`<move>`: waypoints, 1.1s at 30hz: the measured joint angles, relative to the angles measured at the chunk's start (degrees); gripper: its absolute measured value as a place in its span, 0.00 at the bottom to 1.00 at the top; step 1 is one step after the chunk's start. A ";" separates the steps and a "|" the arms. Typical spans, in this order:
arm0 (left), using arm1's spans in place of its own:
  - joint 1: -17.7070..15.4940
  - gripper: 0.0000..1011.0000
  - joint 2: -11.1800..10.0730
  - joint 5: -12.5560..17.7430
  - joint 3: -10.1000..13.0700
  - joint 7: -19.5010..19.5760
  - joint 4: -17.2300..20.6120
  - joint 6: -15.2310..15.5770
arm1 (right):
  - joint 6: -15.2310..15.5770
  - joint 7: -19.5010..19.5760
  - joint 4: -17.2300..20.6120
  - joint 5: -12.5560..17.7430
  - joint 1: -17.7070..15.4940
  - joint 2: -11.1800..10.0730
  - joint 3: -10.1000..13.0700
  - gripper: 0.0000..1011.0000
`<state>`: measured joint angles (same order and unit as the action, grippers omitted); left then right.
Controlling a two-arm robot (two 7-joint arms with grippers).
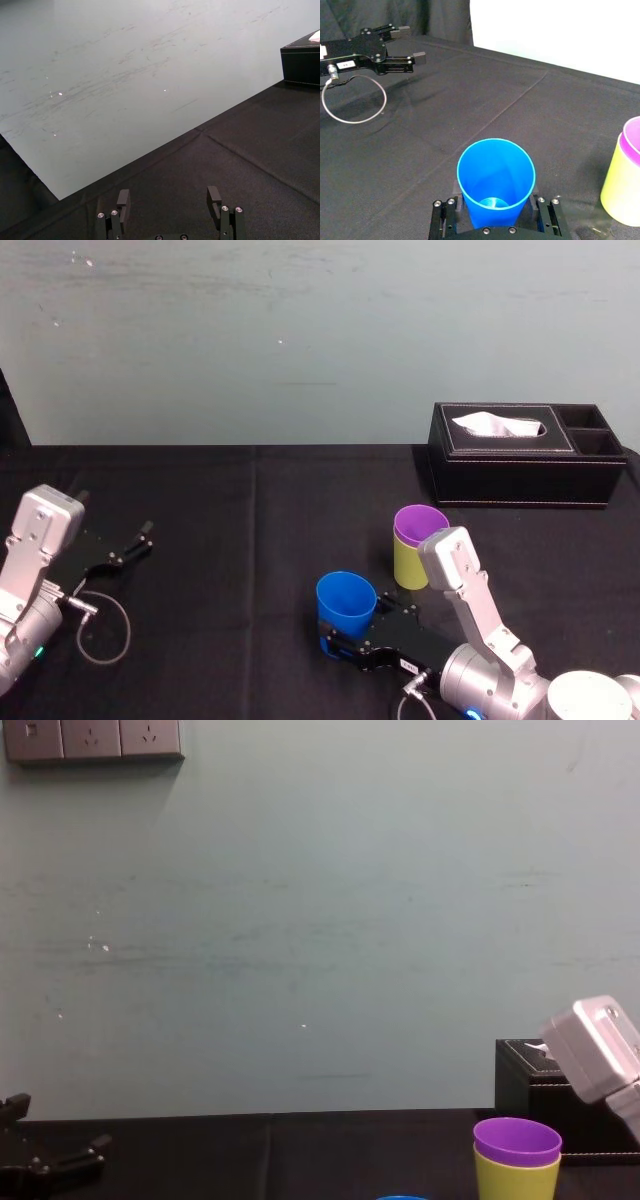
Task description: Stack the three plastic cups sequentially using one hand.
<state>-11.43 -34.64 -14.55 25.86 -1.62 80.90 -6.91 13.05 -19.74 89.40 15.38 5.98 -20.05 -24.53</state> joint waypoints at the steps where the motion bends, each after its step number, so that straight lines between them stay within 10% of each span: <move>1: 0.00 0.99 0.00 0.00 0.00 0.00 0.00 0.00 | 0.00 0.00 0.01 0.00 0.00 0.00 0.00 0.73; 33: 0.00 0.99 0.00 0.00 0.00 0.00 0.00 0.00 | 9.82 -2.27 9.45 5.35 6.16 -6.11 5.08 0.72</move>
<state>-11.43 -34.65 -14.55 25.86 -1.62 80.90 -6.91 22.87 -22.01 98.85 20.72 12.14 -26.16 -19.45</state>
